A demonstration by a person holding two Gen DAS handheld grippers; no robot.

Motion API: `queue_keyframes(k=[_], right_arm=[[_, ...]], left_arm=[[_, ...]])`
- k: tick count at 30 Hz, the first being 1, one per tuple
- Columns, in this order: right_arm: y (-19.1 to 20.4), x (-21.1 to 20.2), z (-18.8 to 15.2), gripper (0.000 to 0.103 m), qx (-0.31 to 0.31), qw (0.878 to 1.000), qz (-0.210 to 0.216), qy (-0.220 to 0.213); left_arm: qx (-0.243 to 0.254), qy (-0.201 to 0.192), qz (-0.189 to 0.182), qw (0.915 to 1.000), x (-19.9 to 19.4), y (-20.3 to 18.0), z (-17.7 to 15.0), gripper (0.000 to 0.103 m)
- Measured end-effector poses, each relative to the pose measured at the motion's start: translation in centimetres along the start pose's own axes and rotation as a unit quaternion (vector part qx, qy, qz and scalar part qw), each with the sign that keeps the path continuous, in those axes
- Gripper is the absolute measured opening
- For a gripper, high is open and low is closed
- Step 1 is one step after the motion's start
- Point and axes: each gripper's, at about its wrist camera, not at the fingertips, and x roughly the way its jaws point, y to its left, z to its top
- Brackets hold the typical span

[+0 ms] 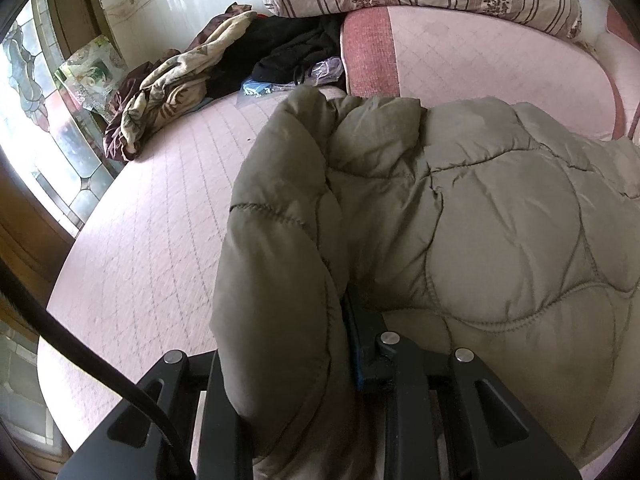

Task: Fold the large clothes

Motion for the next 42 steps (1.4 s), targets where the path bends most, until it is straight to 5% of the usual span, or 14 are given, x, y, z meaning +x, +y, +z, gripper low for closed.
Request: queue_keyframes(k=[12,21,30,36,38,42], right_arm=[[-0.9,1.4,0.4,0.05,0.038,0.999,-0.012,-0.004],[-2.0,1.1,0.2,0.077,0.062,0.997,-0.032,-0.032],[-2.1,-4.1,-0.6,0.085,0.074,0.988,-0.075,-0.116],[-0.3,-7.7,-1.9,0.086,0.045,0.978,-0.113,-0.171],[1.6,-8.5,-2.5,0.086,0.011,0.976,-0.115,-0.185],[5.7,-8.6,-3.9,0.086,-0.055,0.973,-0.11,-0.197]], left_arm=[[-0.012,-0.006,-0.006,0.9999,2.7,0.2,2.0,0.028],[-0.038,-0.008,-0.017,0.9991,1.0,2.0,1.0,0.035],[-0.114,0.004,-0.098,0.9886,-1.1,6.2,-0.3,0.044],[-0.153,-0.026,-0.158,0.9752,-3.7,8.4,-0.9,0.05],[-0.162,-0.039,-0.143,0.9755,-4.6,8.9,-1.0,0.058],[-0.166,-0.123,-0.041,0.9775,-8.3,9.4,-1.3,0.075]])
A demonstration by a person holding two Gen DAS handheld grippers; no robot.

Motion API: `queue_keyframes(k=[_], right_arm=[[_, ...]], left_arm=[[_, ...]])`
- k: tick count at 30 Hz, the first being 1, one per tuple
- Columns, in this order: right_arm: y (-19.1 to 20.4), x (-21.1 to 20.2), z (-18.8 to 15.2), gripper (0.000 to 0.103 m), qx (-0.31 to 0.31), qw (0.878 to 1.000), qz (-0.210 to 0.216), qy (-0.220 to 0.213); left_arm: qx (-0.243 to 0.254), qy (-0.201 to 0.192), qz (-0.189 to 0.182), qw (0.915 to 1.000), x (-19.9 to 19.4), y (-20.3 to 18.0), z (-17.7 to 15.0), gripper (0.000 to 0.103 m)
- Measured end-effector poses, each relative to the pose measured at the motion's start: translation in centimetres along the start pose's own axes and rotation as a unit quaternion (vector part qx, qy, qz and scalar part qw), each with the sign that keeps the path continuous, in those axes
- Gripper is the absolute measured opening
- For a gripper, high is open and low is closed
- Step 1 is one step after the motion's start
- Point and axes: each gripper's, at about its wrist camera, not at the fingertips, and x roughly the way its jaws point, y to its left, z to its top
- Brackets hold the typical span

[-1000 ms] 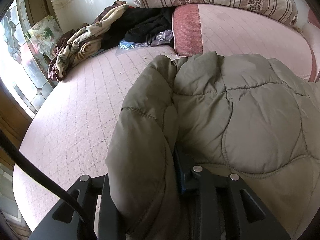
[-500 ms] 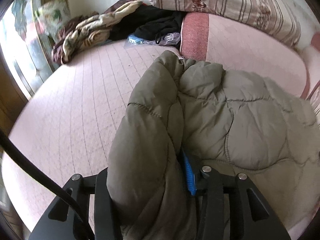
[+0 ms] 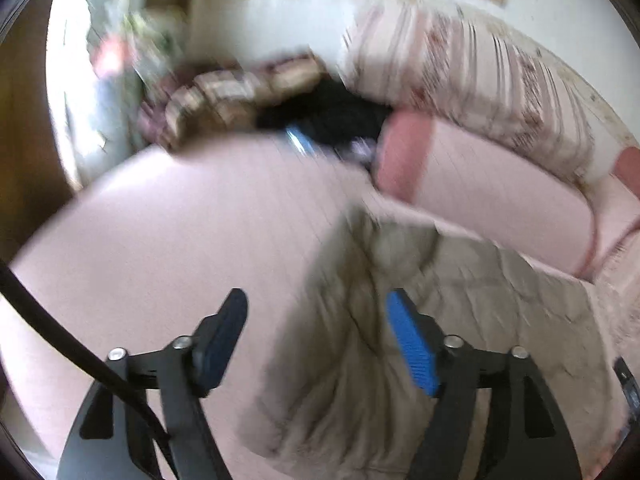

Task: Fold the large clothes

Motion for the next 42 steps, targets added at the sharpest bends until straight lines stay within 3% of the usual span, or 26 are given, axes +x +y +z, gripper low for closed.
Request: queue_keyframes(k=[3,10,14,18,23,28,33,35,37,39,42], right_arm=[[2.6,0.4,-0.7,0.086,-0.035,0.999,0.022,0.009],[6.9,2.8,-3.0,0.086,-0.107,0.993,0.04,0.037],[6.7,5.3,-3.6,0.088,-0.092,0.993,0.034,0.059],[5.1,8.3,-3.1,0.093,-0.043,0.994,0.051,0.089],[5.6,9.1,-3.2,0.095,-0.057,0.995,0.04,0.078],[5.3,7.7,-2.7,0.095,-0.05,0.996,0.03,0.07],[3.9,3.5,-1.8,0.095,-0.036,0.998,0.012,0.041],[3.2,1.6,-1.4,0.095,-0.033,0.999,0.012,0.038],[2.8,-0.3,-1.6,0.095,-0.034,0.999,0.012,0.033],[2.2,-2.3,-2.5,0.095,-0.034,0.999,0.008,0.032],[1.5,-4.4,-4.4,0.095,-0.039,0.998,0.005,0.042]], left_arm=[[0.045,-0.009,0.023,0.9987,-0.3,-1.2,0.1,0.076],[0.157,0.069,0.023,0.9849,4.3,-5.9,-3.6,0.076],[0.148,0.078,0.033,0.9854,7.9,-6.2,-4.4,0.081],[0.106,0.089,0.006,0.9903,10.1,-5.5,-3.4,0.084],[0.117,0.08,0.019,0.9897,10.0,-6.2,-3.7,0.086],[0.115,0.06,0.022,0.9913,6.6,-5.6,-3.6,0.086],[0.133,-0.024,0.078,0.9877,-0.3,-4.8,-3.3,0.086],[0.12,-0.05,0.075,0.9886,-3.6,-3.9,-3.2,0.087],[0.102,-0.074,0.068,0.9897,-6.8,-2.9,-3.6,0.095],[0.1,-0.077,0.065,0.9899,-8.9,-2.2,-4.1,0.097],[0.105,-0.047,0.046,0.9923,-11.1,-1.3,-5.6,0.097]])
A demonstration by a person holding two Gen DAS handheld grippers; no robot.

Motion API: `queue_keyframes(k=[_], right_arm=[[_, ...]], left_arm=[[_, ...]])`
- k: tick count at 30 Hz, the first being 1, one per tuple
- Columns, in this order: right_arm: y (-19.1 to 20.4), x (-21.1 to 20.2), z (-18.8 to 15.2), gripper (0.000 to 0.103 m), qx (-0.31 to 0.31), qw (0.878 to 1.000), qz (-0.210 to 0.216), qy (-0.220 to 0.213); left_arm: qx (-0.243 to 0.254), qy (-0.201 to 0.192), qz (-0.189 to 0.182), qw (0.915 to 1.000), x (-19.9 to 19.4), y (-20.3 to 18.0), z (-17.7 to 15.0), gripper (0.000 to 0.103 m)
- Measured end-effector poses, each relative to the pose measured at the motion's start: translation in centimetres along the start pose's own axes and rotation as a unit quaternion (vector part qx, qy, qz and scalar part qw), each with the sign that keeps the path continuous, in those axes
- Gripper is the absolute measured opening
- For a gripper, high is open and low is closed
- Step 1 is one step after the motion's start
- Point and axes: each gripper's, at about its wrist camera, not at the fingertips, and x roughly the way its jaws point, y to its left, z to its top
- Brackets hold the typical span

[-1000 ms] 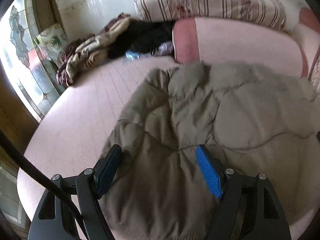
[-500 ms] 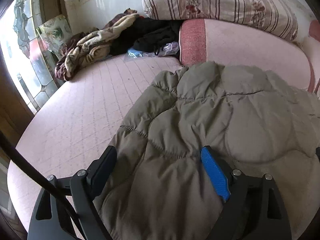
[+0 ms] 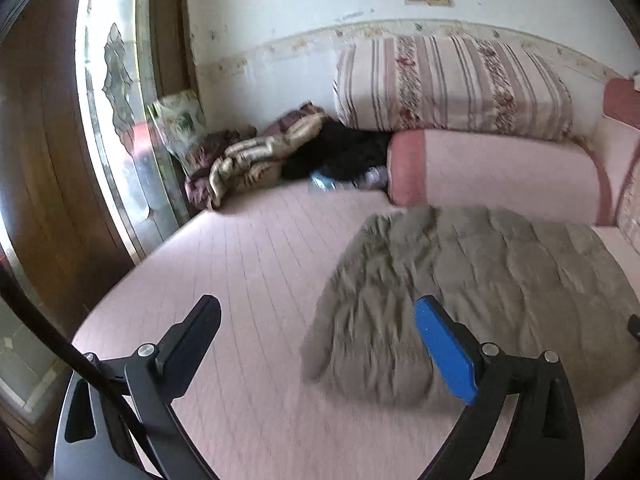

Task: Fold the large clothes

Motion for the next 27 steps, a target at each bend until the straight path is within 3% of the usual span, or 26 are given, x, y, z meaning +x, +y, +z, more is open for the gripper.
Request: queue_keyframes(k=[5,10,13,20,27], right_arm=[[0.4,-2.9,-3.8,0.095,-0.02,0.999,0.012,0.023],[2.2,-6.8,-7.4,0.095,-0.071,0.997,0.015,0.013],[2.5,-8.7,-8.9,0.095,-0.083,0.996,0.011,0.009],[0.5,-10.6,-10.9,0.095,-0.042,0.998,0.01,0.056],[-0.2,-12.1,-12.3,0.095,-0.029,0.995,-0.001,0.091]], left_arm=[[0.008,0.016,-0.026,0.9995,-3.3,-0.2,-2.6,0.097],[0.016,0.025,-0.048,0.9984,-6.1,-1.6,-4.6,0.097],[0.011,0.045,-0.082,0.9956,-7.3,-2.1,-5.6,0.097],[0.01,0.09,-0.105,0.9904,-9.5,-2.8,-8.2,0.097],[0.02,0.106,-0.117,0.9873,-11.6,-3.8,-9.7,0.097]])
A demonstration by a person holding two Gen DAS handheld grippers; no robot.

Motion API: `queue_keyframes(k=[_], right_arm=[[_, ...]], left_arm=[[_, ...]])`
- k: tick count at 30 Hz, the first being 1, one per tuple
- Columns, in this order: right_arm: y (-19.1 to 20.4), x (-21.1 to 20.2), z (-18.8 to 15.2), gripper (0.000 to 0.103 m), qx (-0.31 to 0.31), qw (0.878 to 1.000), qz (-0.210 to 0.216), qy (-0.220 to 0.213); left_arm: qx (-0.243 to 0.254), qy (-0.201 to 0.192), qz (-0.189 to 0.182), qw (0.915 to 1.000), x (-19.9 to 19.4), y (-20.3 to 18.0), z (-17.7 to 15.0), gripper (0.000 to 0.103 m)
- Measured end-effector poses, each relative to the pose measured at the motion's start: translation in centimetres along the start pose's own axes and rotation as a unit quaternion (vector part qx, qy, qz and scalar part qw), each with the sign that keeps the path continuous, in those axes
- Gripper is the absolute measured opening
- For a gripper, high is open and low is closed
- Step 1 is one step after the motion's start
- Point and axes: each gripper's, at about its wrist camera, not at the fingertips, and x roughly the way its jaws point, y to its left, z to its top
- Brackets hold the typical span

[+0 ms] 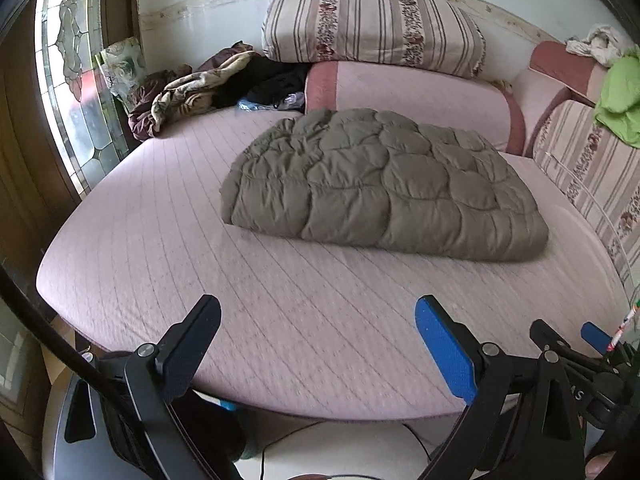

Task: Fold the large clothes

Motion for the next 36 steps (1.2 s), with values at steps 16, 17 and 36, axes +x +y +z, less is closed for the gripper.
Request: queue_keyframes(k=[16,17,36], right_arm=[[0.4,-3.1,-3.0,0.095,-0.021,0.999,-0.024,0.018],[0.5,-3.3,-3.2,0.095,-0.024,0.999,-0.024,0.018],[0.5,-5.8,-3.9,0.095,-0.021,0.999,-0.034,-0.001]], left_arm=[[0.008,0.045,0.017,0.9988,-1.7,-0.6,-3.3,0.097],[0.008,0.044,0.017,0.9988,-1.9,-0.6,-3.4,0.097],[0.018,0.018,0.006,0.9997,-4.3,-1.5,-3.6,0.097]])
